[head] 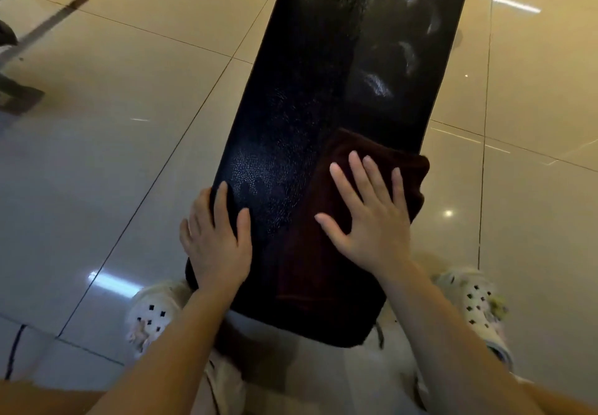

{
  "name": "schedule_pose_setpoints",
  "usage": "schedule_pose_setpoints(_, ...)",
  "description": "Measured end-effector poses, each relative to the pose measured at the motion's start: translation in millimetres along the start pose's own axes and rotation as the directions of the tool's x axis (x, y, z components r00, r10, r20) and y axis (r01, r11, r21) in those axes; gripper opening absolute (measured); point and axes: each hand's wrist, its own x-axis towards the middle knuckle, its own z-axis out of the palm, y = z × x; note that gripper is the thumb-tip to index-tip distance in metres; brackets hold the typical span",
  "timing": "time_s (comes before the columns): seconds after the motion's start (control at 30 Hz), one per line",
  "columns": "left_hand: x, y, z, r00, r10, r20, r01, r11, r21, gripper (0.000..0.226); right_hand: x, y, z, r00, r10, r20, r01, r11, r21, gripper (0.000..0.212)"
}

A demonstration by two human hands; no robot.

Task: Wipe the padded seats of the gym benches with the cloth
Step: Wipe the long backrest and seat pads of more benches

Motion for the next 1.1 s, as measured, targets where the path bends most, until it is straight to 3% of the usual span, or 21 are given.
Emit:
schedule_pose_setpoints(0.27,-0.6,0.2,9.1,0.999,-0.028,-0.035,0.028,1.0,0.002,0.057,71.9,21.1,-8.8,0.996,-0.077,0.036,0.079,0.995,-0.065,0.073)
schedule_pose_setpoints(0.53,-1.5,-0.5,6.2,1.0,-0.022,-0.004,0.022,0.999,-0.039,0.055,1.5,-72.8,8.6,0.981,-0.166,0.099,0.157,0.983,0.095,0.071)
schedule_pose_setpoints(0.7,4.5,1.7,-3.6,0.994,-0.107,-0.036,0.091,0.948,-0.306,0.056,-85.4,-87.3,16.3,0.961,-0.236,0.145,0.223,0.969,0.102,0.069)
schedule_pose_setpoints(0.77,5.9,1.4,-8.6,0.992,-0.122,-0.038,0.097,0.91,-0.403,0.057,-88.7,-82.0,17.0,0.972,-0.202,0.124,0.191,0.977,0.092,0.069)
schedule_pose_setpoints(0.87,4.2,-4.9,-13.7,0.994,-0.101,-0.044,0.066,0.867,-0.495,0.048,-51.7,-71.2,14.2,0.993,-0.091,0.078,0.085,0.994,0.071,0.066)
schedule_pose_setpoints(1.0,0.2,-24.2,-22.5,0.961,-0.277,-0.017,0.222,0.805,-0.549,0.038,27.9,-54.3,10.4,0.996,-0.067,0.054,0.067,0.998,0.005,0.066)
schedule_pose_setpoints(1.1,-7.7,-41.8,-30.9,0.926,-0.375,-0.031,0.294,0.773,-0.562,0.047,86.1,-64.5,10.3,0.998,-0.011,0.055,0.012,1.0,-0.022,0.069)
